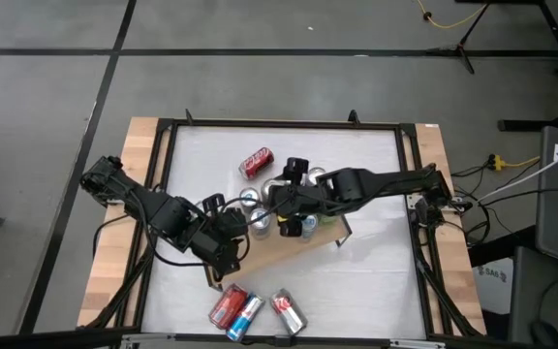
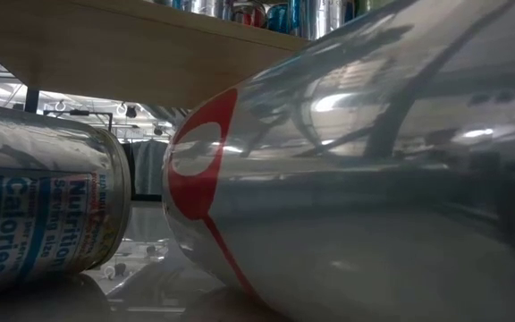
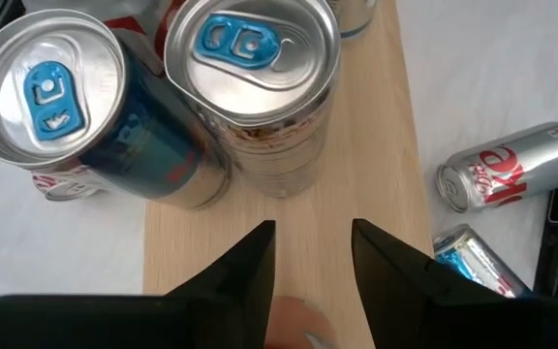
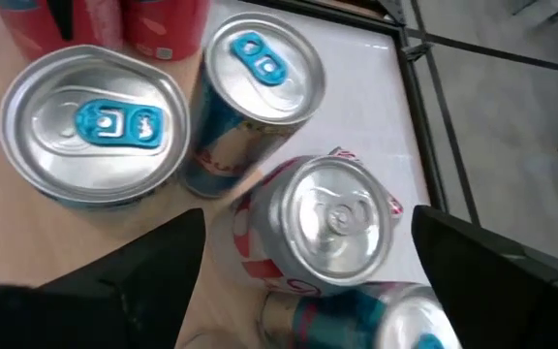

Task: Place canned beverage on shelf
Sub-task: Put the blue soda can on the shelf aligned with the other blue soda can

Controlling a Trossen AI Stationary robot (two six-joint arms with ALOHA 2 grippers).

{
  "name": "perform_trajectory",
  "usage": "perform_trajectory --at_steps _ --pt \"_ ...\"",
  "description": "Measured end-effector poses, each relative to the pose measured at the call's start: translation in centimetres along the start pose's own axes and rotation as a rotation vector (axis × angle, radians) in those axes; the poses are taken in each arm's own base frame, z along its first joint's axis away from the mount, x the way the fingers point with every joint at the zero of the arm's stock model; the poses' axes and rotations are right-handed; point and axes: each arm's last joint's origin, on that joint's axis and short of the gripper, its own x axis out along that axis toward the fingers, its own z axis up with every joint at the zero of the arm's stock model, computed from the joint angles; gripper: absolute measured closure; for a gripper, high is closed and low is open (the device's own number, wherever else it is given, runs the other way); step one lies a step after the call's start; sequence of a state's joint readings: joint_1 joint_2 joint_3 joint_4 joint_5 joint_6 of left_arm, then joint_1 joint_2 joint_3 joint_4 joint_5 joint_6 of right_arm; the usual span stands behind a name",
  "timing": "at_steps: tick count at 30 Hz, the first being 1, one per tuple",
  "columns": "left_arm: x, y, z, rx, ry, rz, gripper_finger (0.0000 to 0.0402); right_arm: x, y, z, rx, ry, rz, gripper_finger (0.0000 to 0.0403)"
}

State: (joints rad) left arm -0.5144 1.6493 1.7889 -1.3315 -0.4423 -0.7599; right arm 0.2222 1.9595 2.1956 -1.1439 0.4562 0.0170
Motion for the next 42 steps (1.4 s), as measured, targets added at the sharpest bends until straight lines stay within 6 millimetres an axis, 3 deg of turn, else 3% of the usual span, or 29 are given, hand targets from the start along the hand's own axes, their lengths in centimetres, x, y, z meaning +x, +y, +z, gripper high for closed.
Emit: perform_trajectory --at_steps 11,19,42 --pt "0.0 -0.1 0.0 -0.002 -0.007 -0.007 0.0276 -2.4 -0.7 -0.4 0.000 -0.016 0.004 0.0047" --pt "0.0 -0.2 0.1 -0.005 -0.013 -0.013 0.0276 -3.6 0.9 -0.6 -0.039 -0.026 0.036 0.0047" --pt "0.1 -0.2 1.0 -0.055 -0.103 -0.014 0.0276 -0.8 2.6 -0.2 -0.059 0.002 0.042 0.0047"
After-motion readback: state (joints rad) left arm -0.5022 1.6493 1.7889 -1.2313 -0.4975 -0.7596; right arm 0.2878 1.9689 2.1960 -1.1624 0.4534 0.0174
